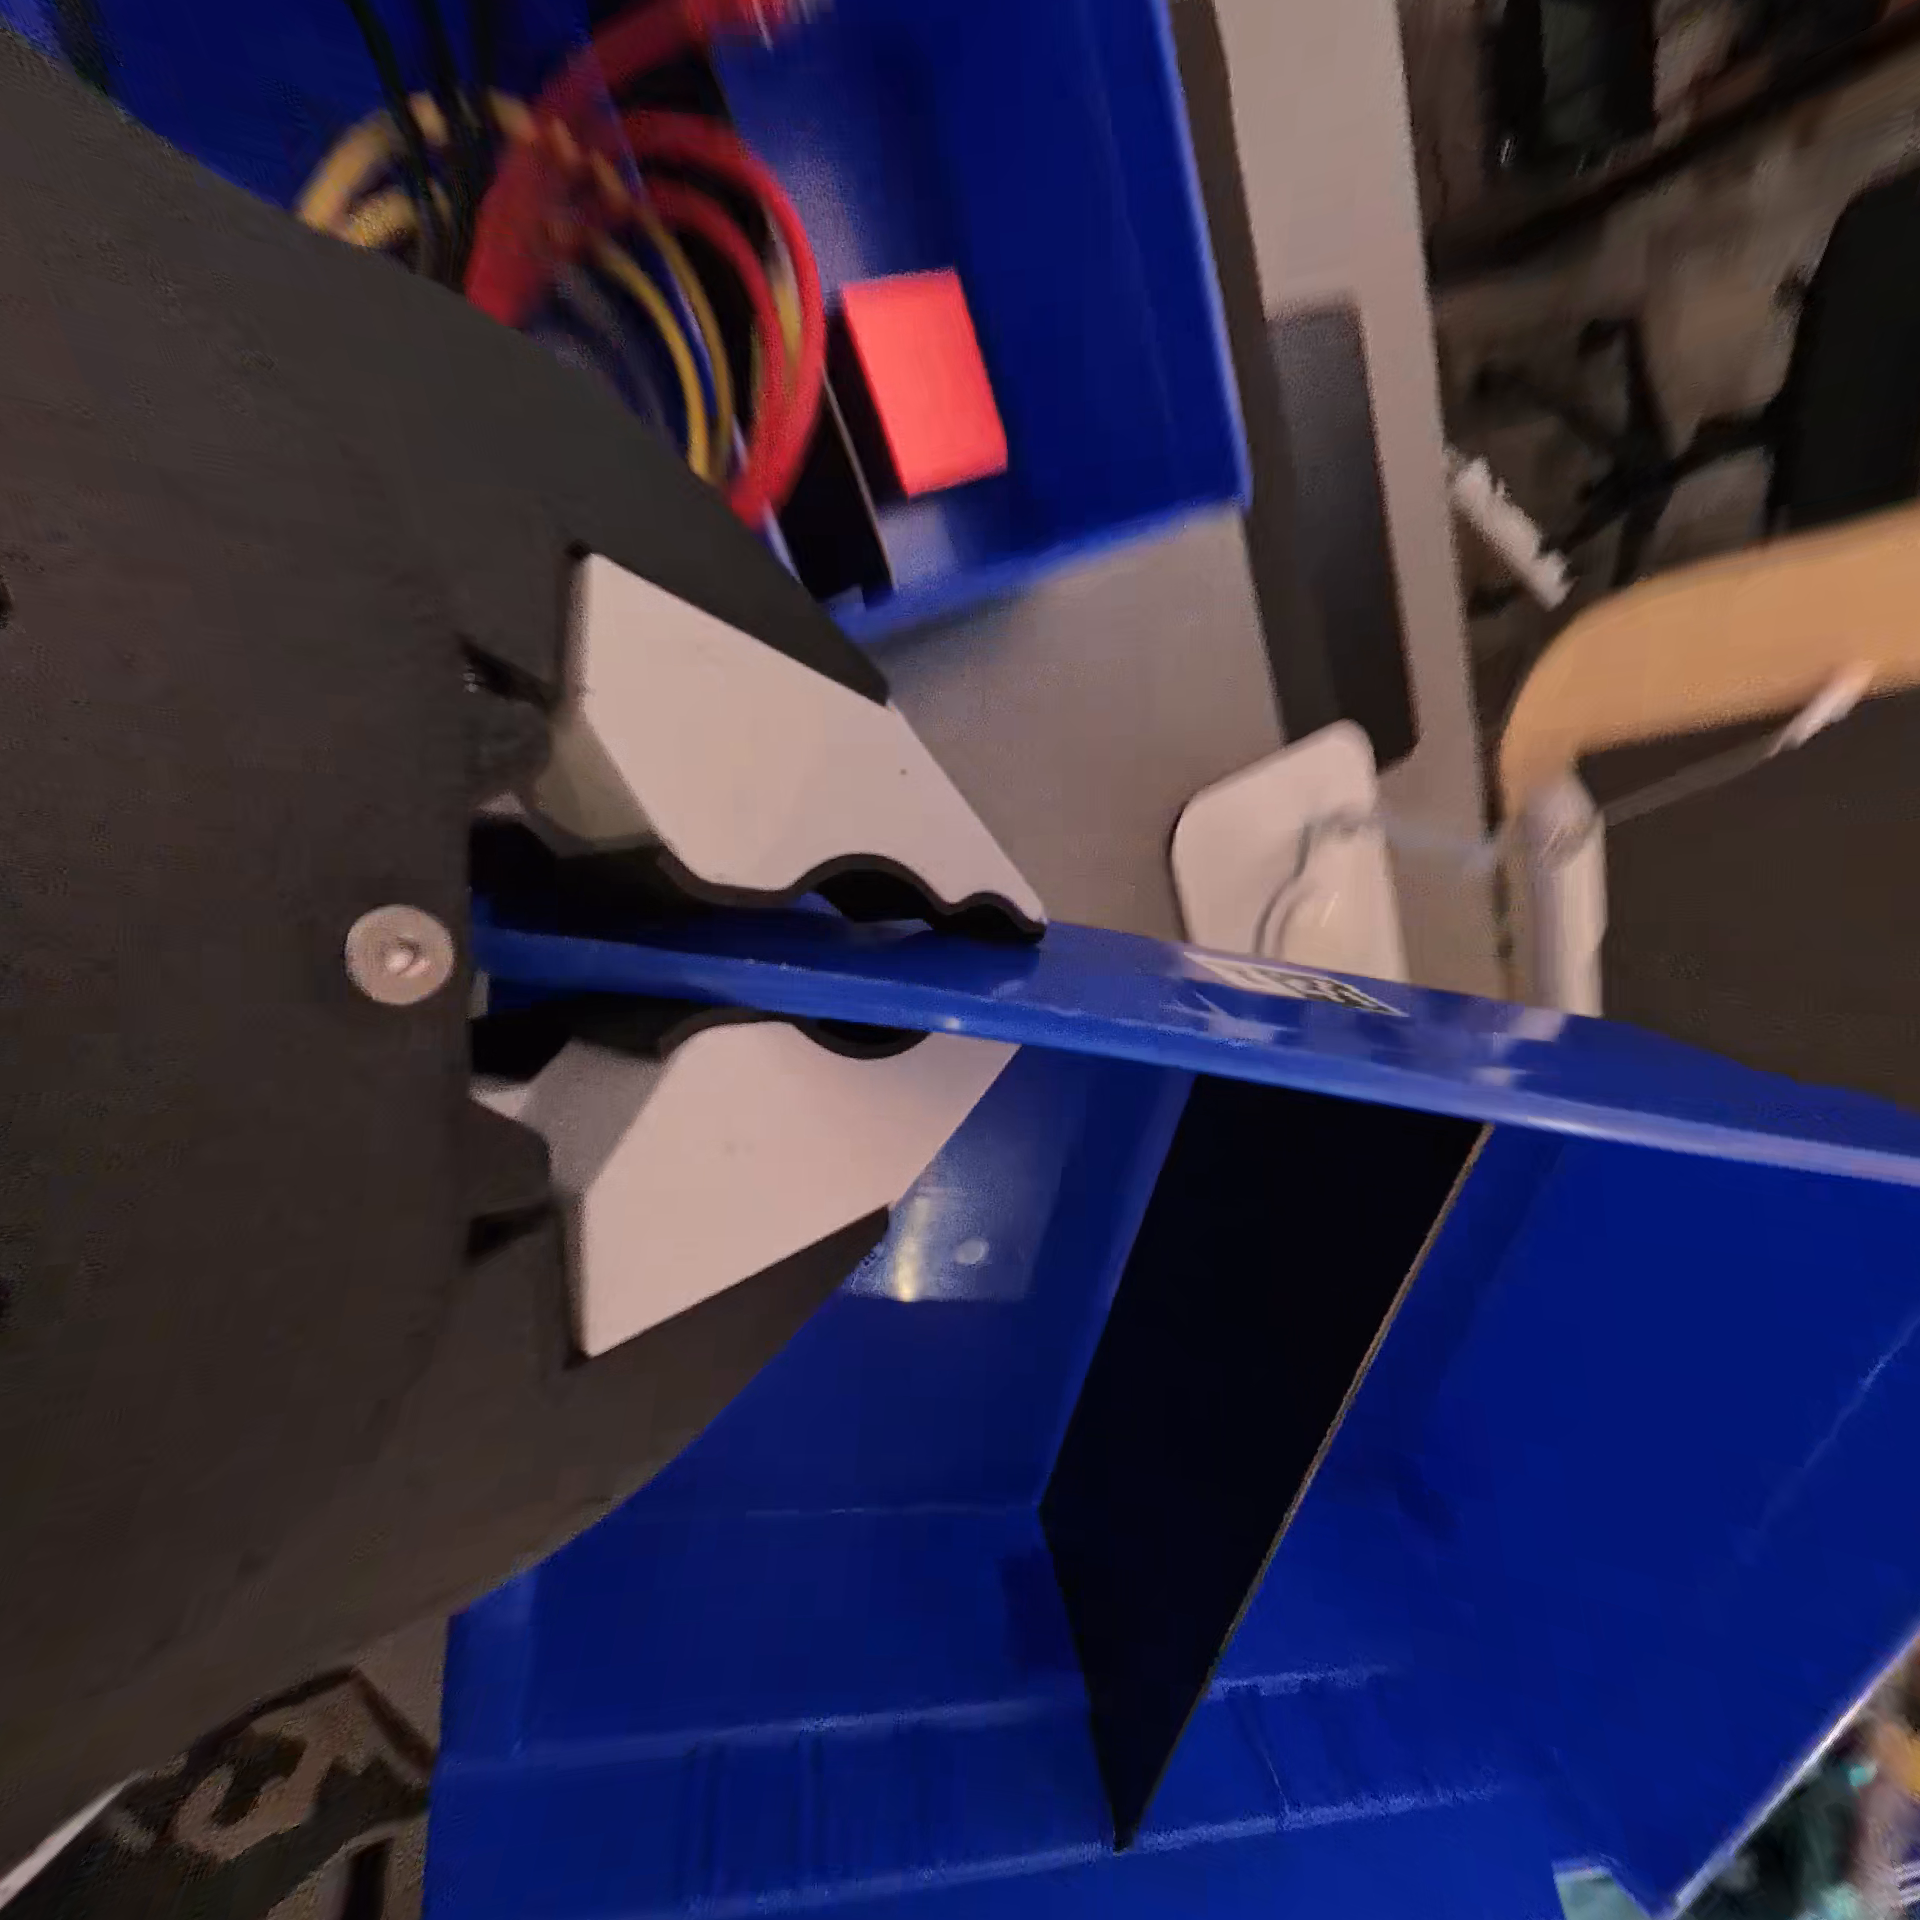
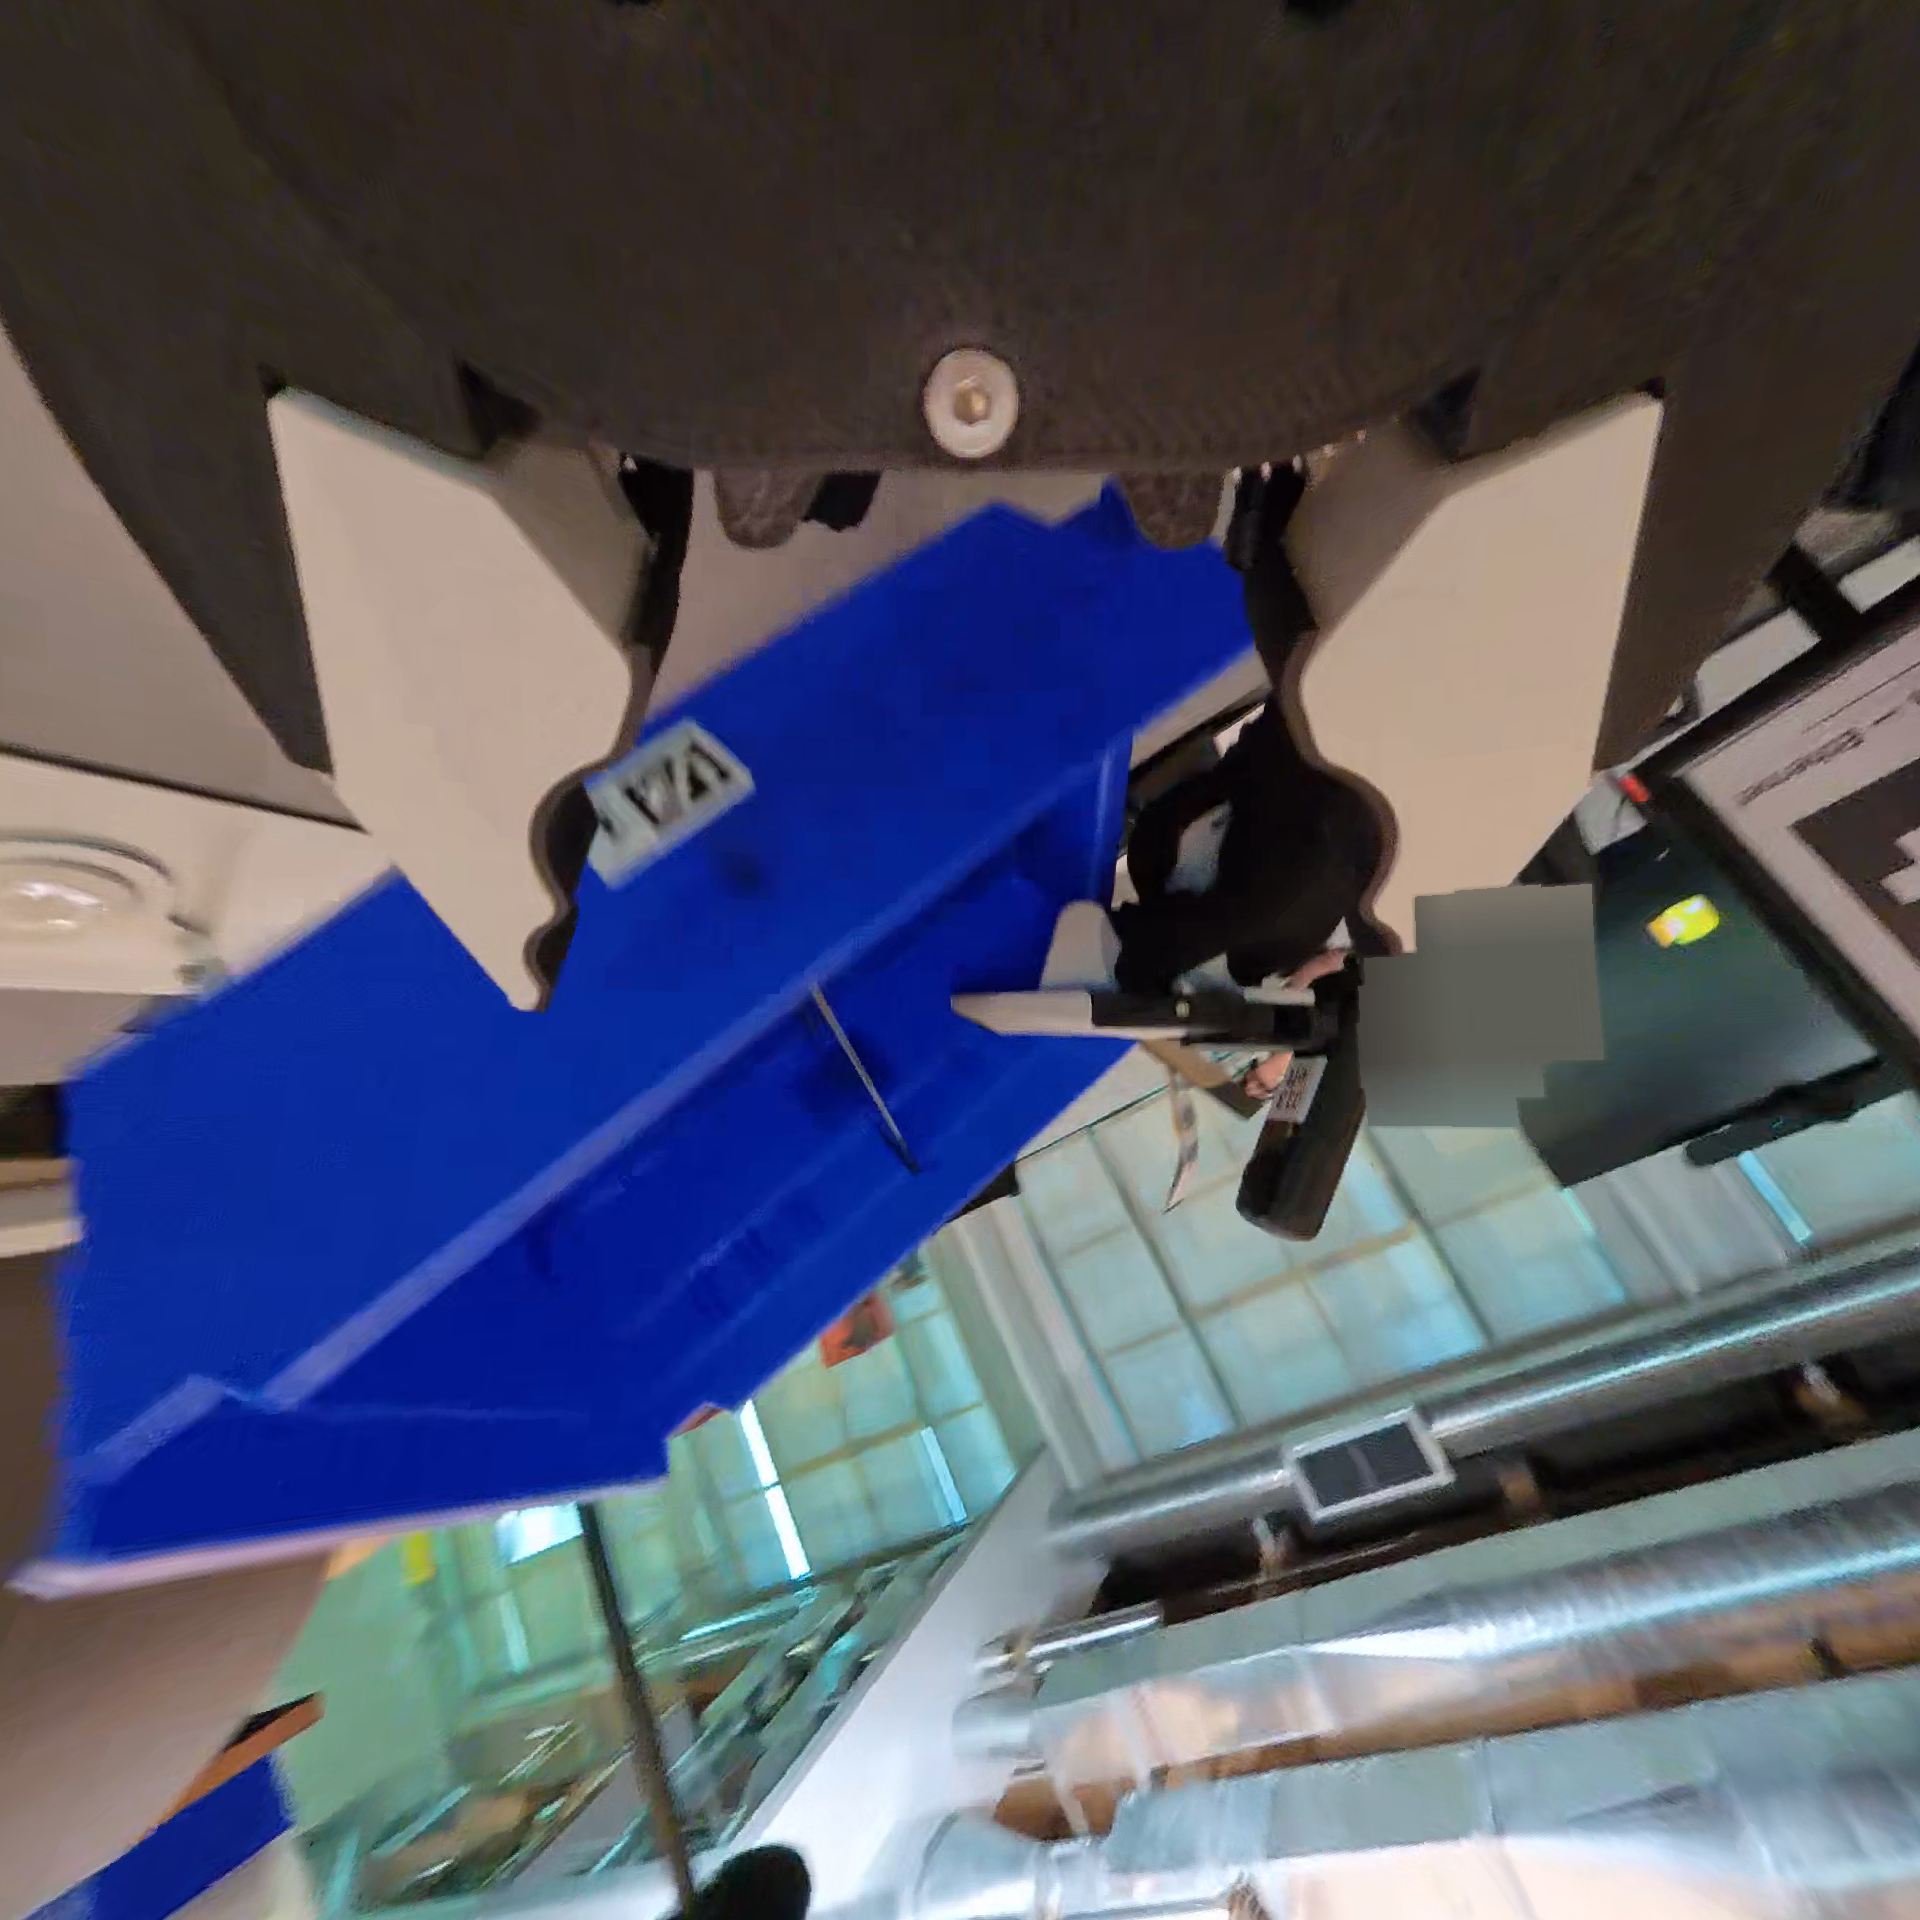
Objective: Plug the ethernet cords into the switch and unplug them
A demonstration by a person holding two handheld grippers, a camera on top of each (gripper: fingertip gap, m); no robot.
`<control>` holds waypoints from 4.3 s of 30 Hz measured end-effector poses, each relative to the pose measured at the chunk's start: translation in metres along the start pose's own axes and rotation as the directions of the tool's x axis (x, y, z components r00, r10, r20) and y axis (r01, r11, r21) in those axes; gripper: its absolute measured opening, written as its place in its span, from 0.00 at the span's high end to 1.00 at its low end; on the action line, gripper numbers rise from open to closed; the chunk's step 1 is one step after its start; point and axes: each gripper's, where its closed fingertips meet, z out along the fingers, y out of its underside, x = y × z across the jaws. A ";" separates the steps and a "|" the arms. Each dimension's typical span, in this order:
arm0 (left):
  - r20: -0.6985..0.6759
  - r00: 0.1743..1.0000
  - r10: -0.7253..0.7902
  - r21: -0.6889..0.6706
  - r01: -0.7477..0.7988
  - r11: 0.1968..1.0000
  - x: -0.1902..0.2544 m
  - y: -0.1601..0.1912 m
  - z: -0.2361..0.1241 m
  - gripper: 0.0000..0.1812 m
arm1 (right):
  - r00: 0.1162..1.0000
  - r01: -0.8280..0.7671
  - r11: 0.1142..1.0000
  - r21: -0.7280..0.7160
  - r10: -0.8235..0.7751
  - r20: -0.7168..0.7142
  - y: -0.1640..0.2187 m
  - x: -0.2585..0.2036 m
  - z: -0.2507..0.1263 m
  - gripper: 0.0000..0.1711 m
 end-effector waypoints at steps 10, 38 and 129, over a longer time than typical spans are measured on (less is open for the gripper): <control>-0.216 0.976 -0.009 -0.182 -0.031 0.983 0.139 0.059 0.115 0.95 | 0.915 0.051 0.992 0.112 -0.002 -0.403 -0.011 0.091 -0.117 0.09; -0.568 0.815 -0.115 -0.347 -0.111 0.931 0.389 0.103 0.260 0.53 | 0.757 0.010 0.986 -0.164 -0.115 -0.644 -0.078 0.374 -0.293 0.53; -0.134 0.960 0.246 -0.267 -0.274 0.924 0.056 0.133 0.101 0.63 | 0.881 0.139 0.453 -0.880 -0.462 -0.099 0.219 0.202 -0.018 0.09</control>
